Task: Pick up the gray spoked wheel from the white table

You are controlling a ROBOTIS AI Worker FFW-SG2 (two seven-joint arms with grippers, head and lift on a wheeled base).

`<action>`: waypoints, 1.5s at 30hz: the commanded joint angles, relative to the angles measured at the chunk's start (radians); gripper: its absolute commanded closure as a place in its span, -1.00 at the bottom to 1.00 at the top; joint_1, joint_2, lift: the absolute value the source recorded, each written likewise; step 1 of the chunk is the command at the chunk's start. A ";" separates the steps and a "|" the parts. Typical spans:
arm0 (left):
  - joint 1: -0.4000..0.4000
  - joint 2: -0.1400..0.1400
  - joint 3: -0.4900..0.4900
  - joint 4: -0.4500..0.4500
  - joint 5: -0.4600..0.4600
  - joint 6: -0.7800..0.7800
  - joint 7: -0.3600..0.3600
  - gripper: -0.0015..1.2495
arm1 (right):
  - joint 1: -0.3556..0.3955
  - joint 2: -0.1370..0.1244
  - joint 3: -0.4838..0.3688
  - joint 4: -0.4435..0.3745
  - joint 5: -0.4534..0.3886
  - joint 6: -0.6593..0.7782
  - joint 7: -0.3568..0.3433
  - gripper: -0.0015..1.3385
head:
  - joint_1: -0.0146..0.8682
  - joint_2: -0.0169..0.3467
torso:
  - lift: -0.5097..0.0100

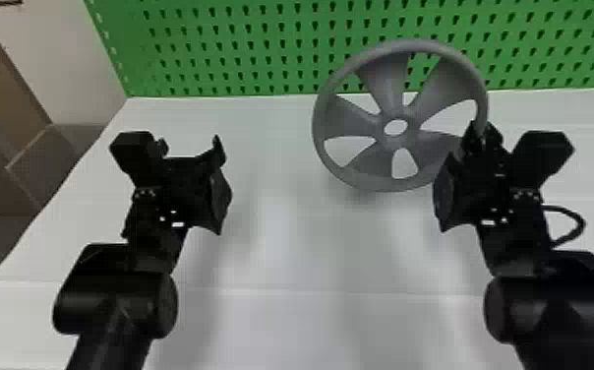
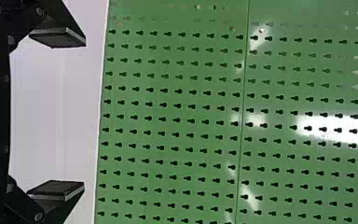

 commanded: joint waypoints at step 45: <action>0.003 -0.003 0.015 0.002 -0.030 -0.029 0.047 -0.69 | 0.003 -0.003 0.012 0.000 0.008 0.015 0.000 0.76 | 0.80 -0.11 | 0.64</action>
